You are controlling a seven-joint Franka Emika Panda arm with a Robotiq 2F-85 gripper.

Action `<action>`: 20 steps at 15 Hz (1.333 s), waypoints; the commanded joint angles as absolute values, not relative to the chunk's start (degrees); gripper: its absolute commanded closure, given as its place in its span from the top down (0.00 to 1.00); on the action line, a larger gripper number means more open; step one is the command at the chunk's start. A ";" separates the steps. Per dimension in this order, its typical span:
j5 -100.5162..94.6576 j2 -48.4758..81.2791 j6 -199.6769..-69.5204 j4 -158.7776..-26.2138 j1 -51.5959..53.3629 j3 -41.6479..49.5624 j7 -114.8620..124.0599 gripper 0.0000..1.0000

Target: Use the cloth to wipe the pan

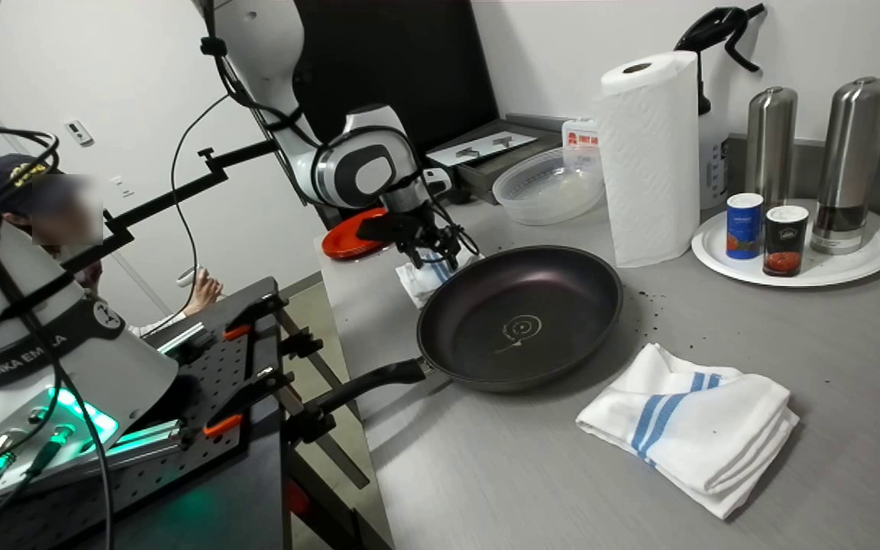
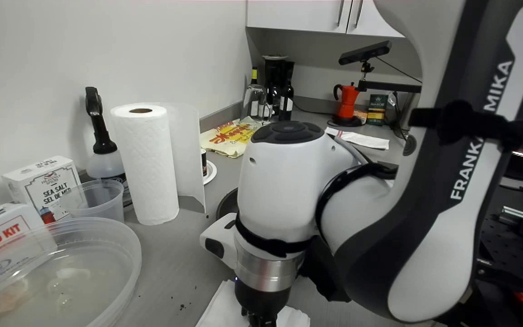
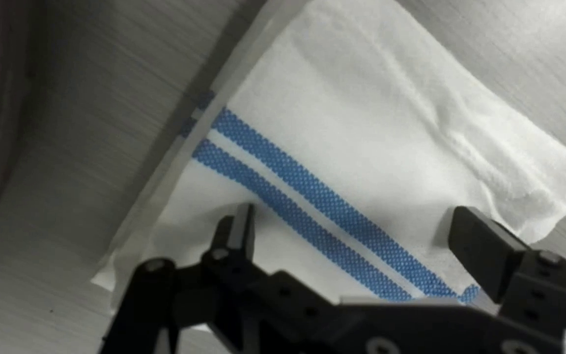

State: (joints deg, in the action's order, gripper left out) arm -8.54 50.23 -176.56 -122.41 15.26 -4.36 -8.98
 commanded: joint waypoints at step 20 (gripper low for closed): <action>-9.42 50.18 -179.68 -122.60 20.37 0.99 -7.86 0.03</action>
